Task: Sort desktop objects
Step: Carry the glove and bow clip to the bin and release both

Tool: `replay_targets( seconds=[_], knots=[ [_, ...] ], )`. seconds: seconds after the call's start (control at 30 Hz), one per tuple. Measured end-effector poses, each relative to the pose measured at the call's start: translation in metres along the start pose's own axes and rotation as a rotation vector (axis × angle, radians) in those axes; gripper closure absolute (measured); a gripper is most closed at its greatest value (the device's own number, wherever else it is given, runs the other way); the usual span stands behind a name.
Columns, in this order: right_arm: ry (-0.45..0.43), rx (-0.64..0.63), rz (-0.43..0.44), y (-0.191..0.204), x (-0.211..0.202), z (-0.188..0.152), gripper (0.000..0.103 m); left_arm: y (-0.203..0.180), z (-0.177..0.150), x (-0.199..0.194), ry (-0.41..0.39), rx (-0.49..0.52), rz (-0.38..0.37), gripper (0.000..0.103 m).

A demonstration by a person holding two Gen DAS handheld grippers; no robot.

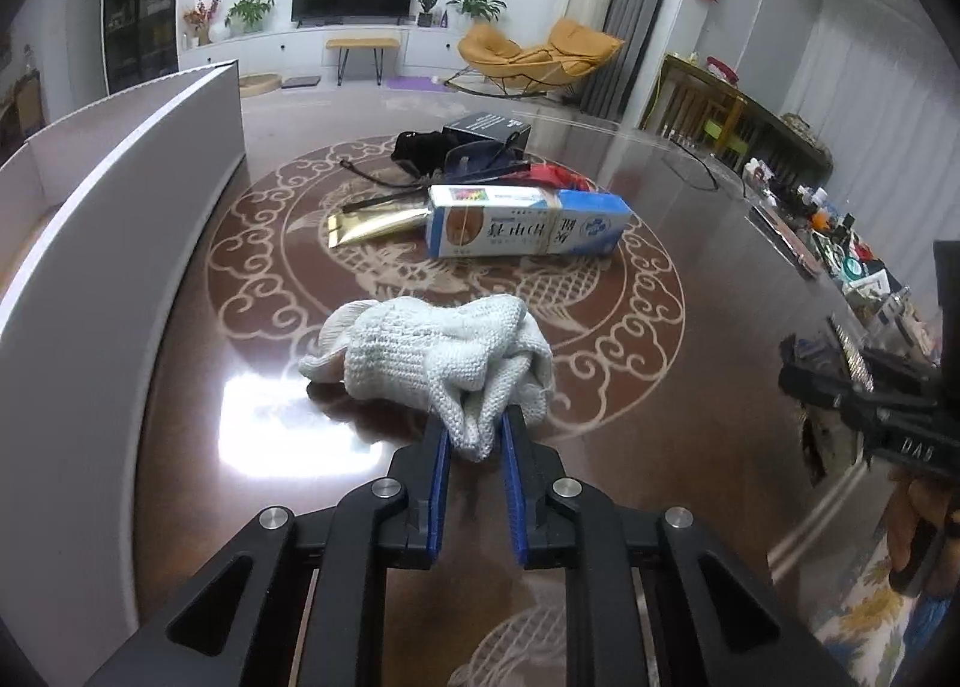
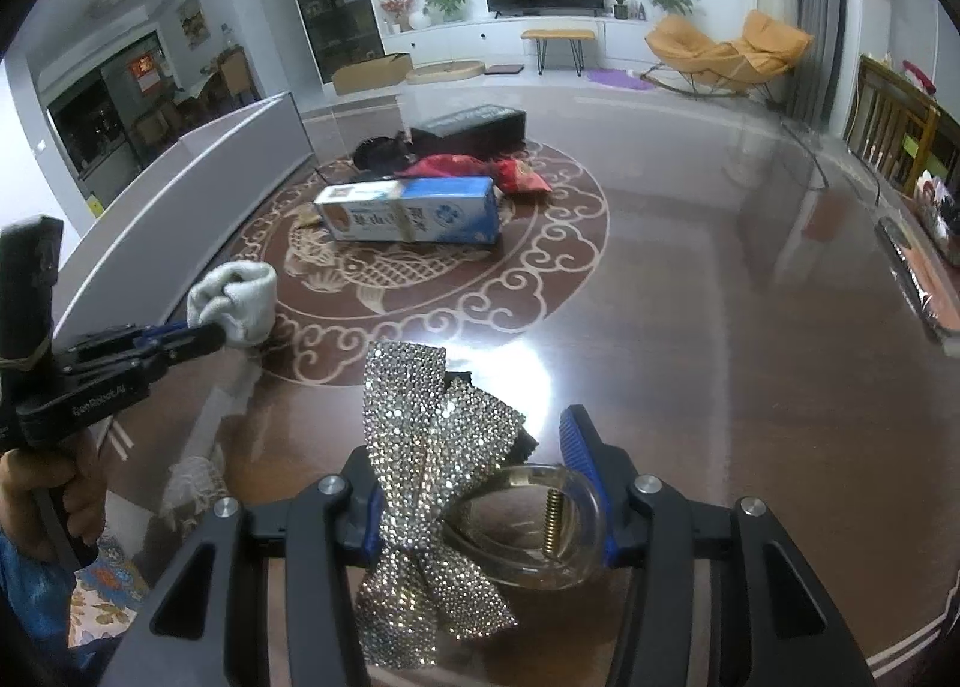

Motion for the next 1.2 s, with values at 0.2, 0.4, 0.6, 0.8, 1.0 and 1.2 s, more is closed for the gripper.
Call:
replay_targets(
  seconds=[0.2,0.4,0.6,0.8,1.0,1.2],
  knots=[
    [-0.045,0.040,0.047,0.013,-0.025,0.000,0.053,-0.005,-0.003,-0.032,-0.063,0.007,-0.072,0.092],
    [-0.042,0.037,0.065,0.020,-0.029,-0.008,0.053,-0.006,-0.018,-0.041,-0.048,0.065,0.015,0.083],
    [-0.044,0.075,0.102,0.019,-0.033,-0.019,0.053,-0.002,-0.020,-0.059,-0.125,0.122,0.092,0.016],
    [-0.052,0.090,0.133,0.025,-0.031,-0.020,0.053,0.002,-0.013,-0.012,-0.055,0.102,0.173,0.005],
    [-0.067,0.075,0.133,0.029,-0.041,-0.016,0.053,0.011,-0.015,0.026,0.029,0.043,0.161,0.048],
    [-0.050,0.083,0.138,0.030,-0.039,-0.012,0.053,0.018,-0.007,-0.037,-0.051,-0.073,0.072,0.057]
  ],
)
Point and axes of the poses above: each gripper's, at about its wrist camera, not at the fingertips, and x roughly the way its jaws point, y to its left, z to its top, the point moved 5 cm from there along x, roughly the way its jaws point, and after that the axes turned 7 degrees about -y, right-handed, at the moved point
